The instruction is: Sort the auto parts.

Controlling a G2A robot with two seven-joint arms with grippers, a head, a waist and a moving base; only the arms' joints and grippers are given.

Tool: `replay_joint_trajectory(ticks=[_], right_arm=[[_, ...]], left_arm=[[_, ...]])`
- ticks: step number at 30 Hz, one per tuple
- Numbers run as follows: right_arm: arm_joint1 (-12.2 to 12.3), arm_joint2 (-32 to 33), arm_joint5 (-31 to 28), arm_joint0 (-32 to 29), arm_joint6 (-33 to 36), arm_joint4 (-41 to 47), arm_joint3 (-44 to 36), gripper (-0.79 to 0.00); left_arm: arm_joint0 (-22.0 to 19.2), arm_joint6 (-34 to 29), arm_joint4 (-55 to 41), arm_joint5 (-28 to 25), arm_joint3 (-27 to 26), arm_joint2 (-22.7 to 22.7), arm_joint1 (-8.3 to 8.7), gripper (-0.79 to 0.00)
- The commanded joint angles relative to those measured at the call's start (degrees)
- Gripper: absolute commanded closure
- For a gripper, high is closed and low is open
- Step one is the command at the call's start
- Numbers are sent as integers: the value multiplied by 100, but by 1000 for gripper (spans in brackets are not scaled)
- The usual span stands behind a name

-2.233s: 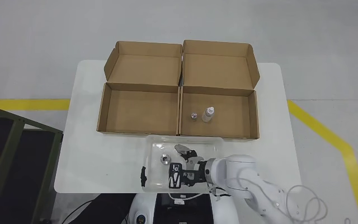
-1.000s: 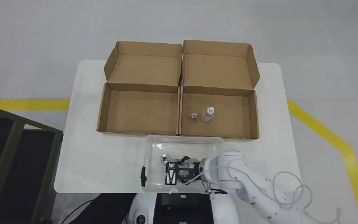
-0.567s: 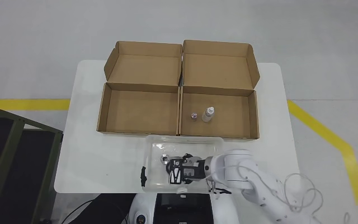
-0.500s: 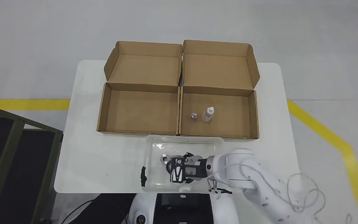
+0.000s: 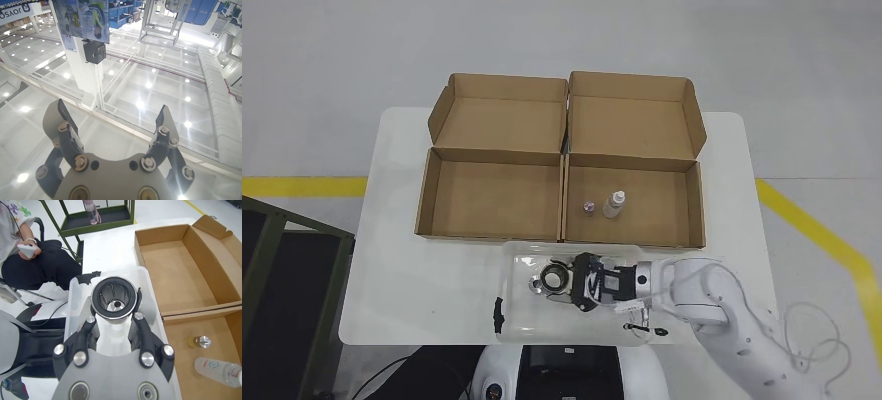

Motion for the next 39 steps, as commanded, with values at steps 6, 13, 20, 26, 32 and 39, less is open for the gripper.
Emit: replay_joint_trajectory(ticks=[6, 13, 20, 26, 32, 39], right_arm=[[-24, -15, -79, 207, -349, 400, 140, 0], [-26, 89, -48, 361, -541, 719, 139, 0], [-17, 265, 18, 478, -695, 926, -46, 0], [-9, 435, 63, 586, -839, 981, -262, 0], [-18, 555, 137, 802, -959, 974, -573, 0], [-46, 601, 259, 1031, -1145, 1017, -818, 0]], left_arm=[[0, 0, 0, 0, 0, 0, 0, -785], [0, 0, 0, 0, 0, 0, 0, -785], [0, 0, 0, 0, 0, 0, 0, -785], [0, 0, 0, 0, 0, 0, 0, -785], [0, 0, 0, 0, 0, 0, 0, -785], [0, 0, 0, 0, 0, 0, 0, -785]])
